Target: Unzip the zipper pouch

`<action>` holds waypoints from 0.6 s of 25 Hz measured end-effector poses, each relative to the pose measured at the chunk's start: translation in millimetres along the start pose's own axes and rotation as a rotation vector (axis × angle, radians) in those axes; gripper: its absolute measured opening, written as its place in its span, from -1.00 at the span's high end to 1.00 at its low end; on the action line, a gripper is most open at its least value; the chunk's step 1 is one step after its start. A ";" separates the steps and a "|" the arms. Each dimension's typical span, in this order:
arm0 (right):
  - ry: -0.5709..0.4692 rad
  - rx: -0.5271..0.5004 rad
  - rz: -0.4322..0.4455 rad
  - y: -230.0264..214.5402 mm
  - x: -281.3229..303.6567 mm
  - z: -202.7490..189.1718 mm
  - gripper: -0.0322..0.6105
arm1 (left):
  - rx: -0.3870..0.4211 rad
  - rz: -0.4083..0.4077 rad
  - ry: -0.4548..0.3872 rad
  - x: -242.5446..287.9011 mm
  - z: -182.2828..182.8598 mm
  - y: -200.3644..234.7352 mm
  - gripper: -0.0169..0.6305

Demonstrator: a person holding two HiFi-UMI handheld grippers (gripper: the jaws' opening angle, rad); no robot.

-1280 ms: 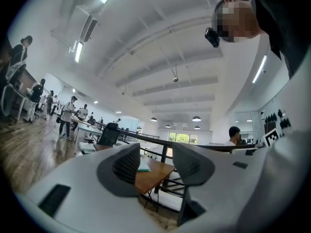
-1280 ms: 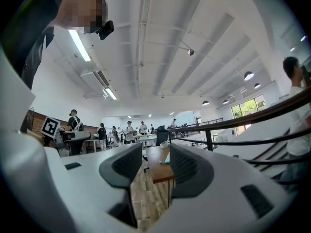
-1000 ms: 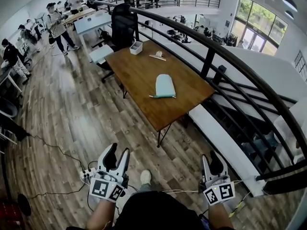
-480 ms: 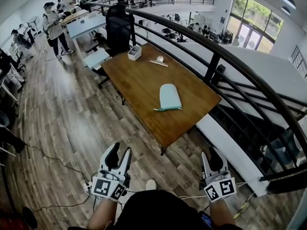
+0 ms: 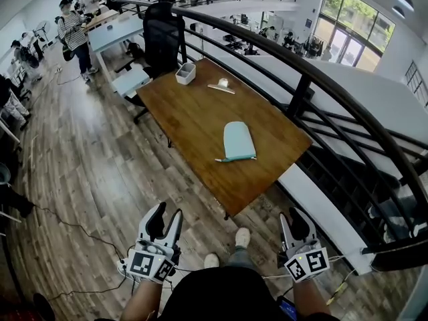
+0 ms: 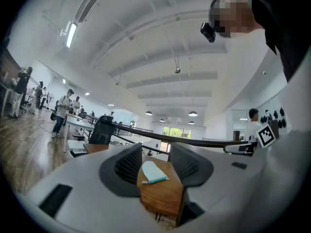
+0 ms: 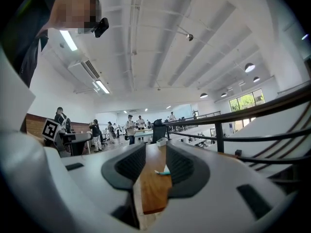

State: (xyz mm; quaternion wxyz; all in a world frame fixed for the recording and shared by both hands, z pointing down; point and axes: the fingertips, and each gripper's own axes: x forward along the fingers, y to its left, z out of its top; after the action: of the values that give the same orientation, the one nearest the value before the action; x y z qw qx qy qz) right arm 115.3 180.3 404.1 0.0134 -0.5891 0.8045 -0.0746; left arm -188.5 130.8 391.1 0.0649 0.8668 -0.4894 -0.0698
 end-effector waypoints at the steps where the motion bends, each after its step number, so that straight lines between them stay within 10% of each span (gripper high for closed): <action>1: 0.003 0.001 0.002 -3.3 8.2 -0.7 0.51 | -0.001 0.002 0.003 6.2 -0.8 3.2 0.36; 15: 0.058 -0.061 0.125 -72.6 125.0 6.4 0.54 | 0.015 0.038 0.001 114.4 -8.7 14.6 0.38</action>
State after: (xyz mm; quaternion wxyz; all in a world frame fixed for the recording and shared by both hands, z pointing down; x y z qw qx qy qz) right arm 146.5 39.5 415.9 -0.0232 -0.5356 0.8416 -0.0658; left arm -140.7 25.6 395.7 0.0599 0.8580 -0.5061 -0.0645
